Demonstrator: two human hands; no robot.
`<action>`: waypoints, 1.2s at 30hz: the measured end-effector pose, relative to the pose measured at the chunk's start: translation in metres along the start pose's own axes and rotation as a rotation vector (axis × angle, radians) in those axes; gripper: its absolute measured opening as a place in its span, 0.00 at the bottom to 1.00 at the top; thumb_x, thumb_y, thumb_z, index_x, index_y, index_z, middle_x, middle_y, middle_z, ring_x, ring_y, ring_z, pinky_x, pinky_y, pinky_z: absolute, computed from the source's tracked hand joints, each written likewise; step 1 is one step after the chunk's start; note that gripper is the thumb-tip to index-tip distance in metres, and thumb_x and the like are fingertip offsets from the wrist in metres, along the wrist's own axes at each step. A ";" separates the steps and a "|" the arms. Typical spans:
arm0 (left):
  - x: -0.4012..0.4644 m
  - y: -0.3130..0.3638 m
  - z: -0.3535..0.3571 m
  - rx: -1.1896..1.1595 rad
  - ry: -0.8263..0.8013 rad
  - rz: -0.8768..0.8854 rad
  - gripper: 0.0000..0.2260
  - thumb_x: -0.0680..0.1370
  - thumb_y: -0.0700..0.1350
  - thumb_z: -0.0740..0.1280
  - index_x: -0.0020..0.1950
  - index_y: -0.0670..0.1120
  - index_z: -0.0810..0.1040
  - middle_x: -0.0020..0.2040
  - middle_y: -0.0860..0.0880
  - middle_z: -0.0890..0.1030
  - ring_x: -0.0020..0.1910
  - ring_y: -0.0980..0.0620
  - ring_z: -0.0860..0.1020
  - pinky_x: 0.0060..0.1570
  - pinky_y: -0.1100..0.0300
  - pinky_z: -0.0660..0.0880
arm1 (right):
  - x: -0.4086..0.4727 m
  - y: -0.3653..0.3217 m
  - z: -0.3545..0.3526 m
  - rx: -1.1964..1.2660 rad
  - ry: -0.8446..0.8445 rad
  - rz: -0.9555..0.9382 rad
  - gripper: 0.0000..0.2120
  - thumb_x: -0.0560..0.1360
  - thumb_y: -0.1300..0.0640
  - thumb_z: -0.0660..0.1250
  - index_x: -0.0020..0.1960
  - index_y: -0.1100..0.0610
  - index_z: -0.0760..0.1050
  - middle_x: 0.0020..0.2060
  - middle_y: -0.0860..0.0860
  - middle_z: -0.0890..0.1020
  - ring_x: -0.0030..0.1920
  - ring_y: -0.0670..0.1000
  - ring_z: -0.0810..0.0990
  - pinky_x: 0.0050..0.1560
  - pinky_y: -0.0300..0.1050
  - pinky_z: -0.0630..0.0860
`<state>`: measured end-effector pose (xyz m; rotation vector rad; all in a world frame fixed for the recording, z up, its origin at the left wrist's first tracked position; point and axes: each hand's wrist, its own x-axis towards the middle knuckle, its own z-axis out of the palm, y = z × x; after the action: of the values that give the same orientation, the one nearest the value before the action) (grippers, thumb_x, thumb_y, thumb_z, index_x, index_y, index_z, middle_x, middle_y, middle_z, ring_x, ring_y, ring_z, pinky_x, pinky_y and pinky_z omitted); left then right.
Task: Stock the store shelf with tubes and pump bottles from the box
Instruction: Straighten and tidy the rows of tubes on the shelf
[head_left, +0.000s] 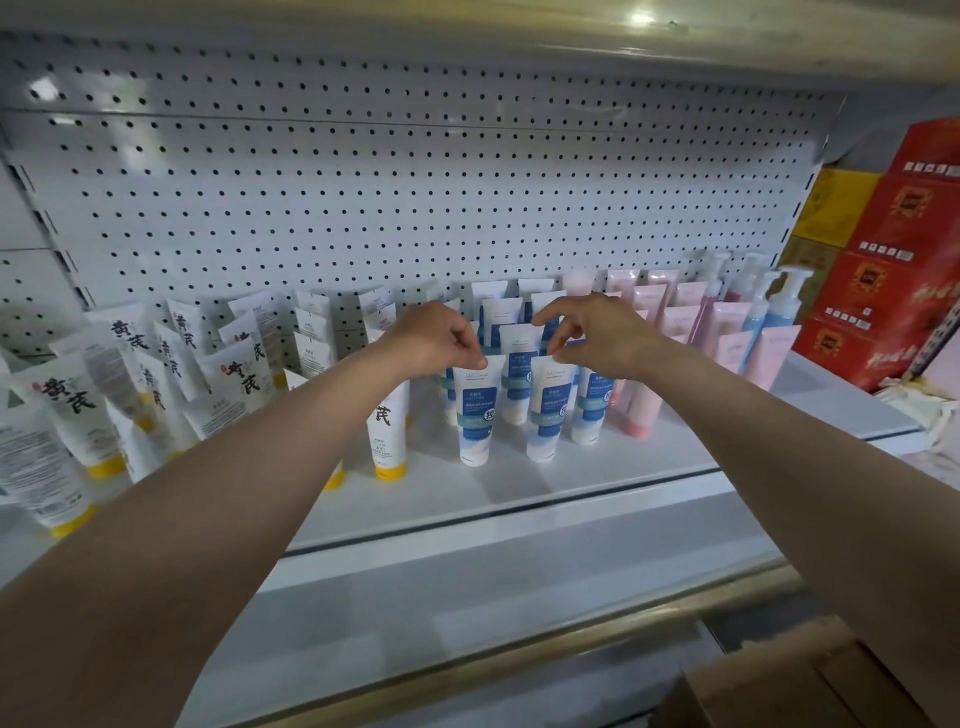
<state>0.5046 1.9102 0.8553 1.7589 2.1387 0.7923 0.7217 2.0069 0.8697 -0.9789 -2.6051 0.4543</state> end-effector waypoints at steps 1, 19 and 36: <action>0.000 0.000 -0.004 -0.020 0.013 0.001 0.07 0.70 0.49 0.77 0.46 0.50 0.85 0.38 0.59 0.79 0.39 0.63 0.75 0.38 0.69 0.70 | 0.000 -0.001 -0.001 0.005 0.011 -0.002 0.18 0.75 0.62 0.71 0.63 0.50 0.77 0.43 0.46 0.85 0.48 0.44 0.78 0.48 0.33 0.72; 0.025 -0.074 -0.074 -0.129 0.300 -0.296 0.13 0.73 0.51 0.75 0.52 0.45 0.85 0.54 0.46 0.84 0.55 0.49 0.79 0.54 0.62 0.71 | 0.103 -0.035 0.005 0.235 0.062 -0.077 0.16 0.75 0.59 0.73 0.62 0.51 0.78 0.45 0.48 0.86 0.42 0.40 0.78 0.43 0.33 0.73; 0.066 -0.095 -0.076 0.053 0.070 -0.409 0.13 0.67 0.53 0.79 0.46 0.46 0.87 0.48 0.49 0.85 0.53 0.51 0.80 0.60 0.52 0.76 | 0.200 -0.034 0.034 -0.008 -0.229 -0.233 0.23 0.72 0.56 0.78 0.65 0.53 0.77 0.50 0.50 0.84 0.53 0.51 0.81 0.60 0.49 0.77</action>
<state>0.3709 1.9443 0.8736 1.2606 2.4678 0.6990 0.5461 2.1118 0.8894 -0.6463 -2.8815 0.5221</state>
